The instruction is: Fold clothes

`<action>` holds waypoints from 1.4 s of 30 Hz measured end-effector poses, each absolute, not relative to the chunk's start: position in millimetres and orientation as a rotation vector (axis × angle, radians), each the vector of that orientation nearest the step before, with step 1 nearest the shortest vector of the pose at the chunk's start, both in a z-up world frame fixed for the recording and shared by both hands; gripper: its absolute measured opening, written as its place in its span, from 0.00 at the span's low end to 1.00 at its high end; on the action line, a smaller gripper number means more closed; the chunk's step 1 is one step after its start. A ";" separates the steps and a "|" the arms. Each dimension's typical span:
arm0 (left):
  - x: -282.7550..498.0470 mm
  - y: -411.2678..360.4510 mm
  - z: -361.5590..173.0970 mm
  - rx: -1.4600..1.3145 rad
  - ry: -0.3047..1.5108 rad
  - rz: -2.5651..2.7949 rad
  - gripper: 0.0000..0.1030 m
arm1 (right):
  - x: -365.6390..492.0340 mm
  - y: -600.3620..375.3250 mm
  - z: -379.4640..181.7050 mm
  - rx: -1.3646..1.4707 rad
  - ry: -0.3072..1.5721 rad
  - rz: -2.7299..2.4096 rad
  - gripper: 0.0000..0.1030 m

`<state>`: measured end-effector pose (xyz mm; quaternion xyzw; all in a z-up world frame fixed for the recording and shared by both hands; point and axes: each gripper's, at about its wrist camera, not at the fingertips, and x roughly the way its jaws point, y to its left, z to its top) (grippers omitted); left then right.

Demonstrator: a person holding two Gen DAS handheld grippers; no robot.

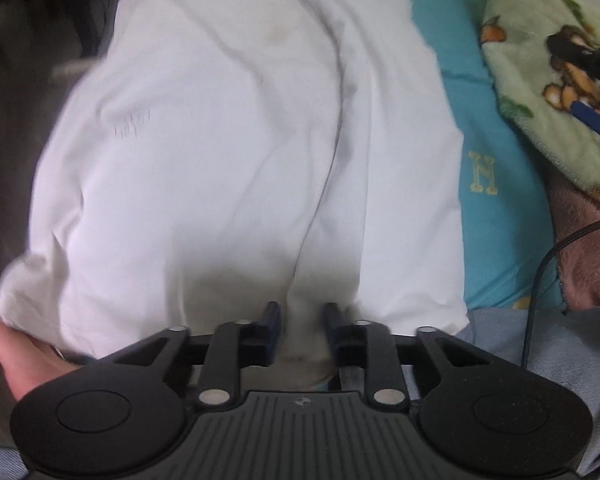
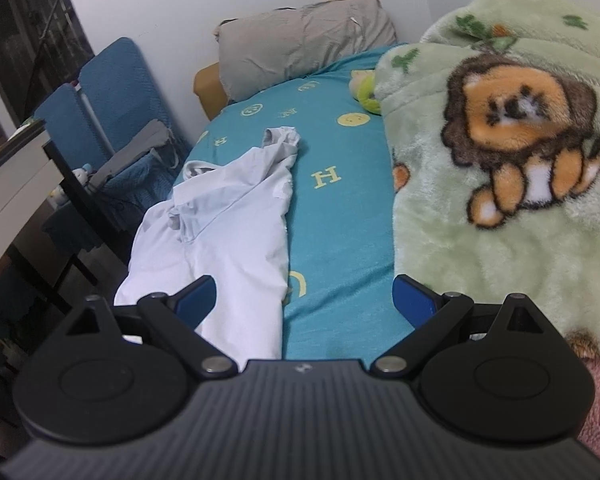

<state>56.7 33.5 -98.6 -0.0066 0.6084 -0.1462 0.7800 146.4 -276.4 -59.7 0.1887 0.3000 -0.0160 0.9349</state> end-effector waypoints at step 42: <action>75.6 57.4 -34.4 -0.078 0.622 -0.231 1.00 | 276.3 -91.3 -5.6 -0.283 0.714 0.390 0.93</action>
